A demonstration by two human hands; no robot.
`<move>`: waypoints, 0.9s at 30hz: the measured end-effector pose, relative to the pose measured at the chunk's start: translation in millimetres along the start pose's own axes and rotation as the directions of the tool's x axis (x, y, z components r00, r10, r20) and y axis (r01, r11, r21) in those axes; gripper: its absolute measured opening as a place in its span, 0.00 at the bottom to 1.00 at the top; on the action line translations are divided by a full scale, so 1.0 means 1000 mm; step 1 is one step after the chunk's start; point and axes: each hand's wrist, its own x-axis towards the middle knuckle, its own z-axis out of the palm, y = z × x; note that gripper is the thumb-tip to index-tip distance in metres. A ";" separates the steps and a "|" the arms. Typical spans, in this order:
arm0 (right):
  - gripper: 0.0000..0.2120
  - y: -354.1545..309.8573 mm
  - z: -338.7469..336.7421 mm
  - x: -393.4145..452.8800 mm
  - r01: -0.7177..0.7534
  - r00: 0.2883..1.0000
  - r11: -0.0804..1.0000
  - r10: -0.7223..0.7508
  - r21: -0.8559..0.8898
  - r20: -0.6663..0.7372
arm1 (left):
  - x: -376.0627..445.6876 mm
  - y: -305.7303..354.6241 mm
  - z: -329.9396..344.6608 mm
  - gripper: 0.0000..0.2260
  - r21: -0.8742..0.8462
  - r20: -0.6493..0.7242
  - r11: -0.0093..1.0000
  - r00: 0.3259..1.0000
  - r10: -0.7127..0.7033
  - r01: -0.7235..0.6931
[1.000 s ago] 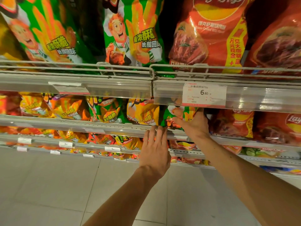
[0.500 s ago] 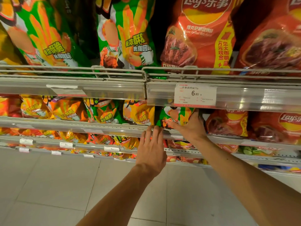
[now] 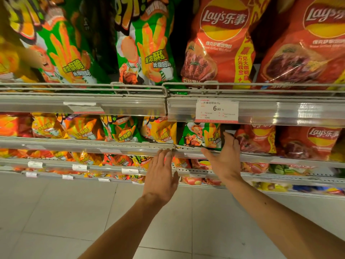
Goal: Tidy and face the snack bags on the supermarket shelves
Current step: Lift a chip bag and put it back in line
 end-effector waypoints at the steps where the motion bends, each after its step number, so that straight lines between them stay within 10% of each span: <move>1: 0.38 -0.001 0.000 -0.007 0.004 0.999 1.000 -0.004 -0.013 -0.045 | -0.004 -0.005 -0.003 0.27 -0.032 -0.015 0.999 0.999 -0.030 0.030; 12: 0.22 -0.049 0.056 -0.059 -0.052 0.998 0.984 0.047 0.171 0.028 | -0.022 -0.095 -0.027 0.15 -0.594 -0.052 0.690 0.836 -0.547 0.414; 27: 0.25 -0.123 0.121 -0.036 -0.096 0.993 0.974 0.108 0.208 -0.048 | 0.045 -0.171 -0.093 0.40 -0.692 -0.133 0.706 0.934 -0.330 0.151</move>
